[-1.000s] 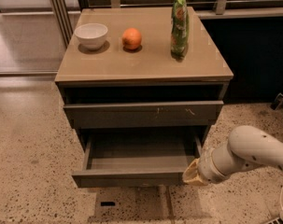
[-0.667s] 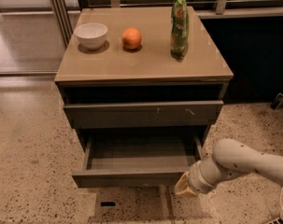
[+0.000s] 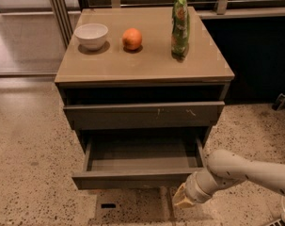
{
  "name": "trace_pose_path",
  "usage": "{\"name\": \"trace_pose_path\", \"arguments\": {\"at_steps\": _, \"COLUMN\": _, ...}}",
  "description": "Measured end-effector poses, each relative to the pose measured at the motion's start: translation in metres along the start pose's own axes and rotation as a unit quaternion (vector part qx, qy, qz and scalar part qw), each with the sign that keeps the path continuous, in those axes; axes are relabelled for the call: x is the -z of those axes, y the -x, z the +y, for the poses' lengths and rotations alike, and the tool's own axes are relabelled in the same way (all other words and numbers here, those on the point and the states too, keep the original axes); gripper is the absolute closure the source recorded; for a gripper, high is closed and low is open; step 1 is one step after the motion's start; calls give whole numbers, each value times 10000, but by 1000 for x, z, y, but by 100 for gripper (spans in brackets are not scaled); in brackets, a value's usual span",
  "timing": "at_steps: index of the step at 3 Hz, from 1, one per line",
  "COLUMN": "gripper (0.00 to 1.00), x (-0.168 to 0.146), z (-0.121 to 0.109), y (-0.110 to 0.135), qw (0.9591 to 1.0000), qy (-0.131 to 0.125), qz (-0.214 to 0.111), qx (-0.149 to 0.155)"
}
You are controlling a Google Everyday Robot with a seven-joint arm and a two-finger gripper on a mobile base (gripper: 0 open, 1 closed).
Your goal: Close middle drawer
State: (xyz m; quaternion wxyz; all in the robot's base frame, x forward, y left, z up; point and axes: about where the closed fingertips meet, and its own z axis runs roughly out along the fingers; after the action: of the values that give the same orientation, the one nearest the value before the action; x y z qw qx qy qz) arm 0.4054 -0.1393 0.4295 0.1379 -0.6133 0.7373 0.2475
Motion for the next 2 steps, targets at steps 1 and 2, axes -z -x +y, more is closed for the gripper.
{"name": "trace_pose_path", "arguments": {"at_steps": 1, "gripper": 100, "x": 0, "z": -7, "y": -11, "qw": 9991, "qy": -294, "qz": -47, "qx": 291}}
{"name": "trace_pose_path", "arguments": {"at_steps": 2, "gripper": 100, "x": 5, "z": -28, "y": -20, "qw": 9924, "qy": -873, "qz": -300, "qx": 816}}
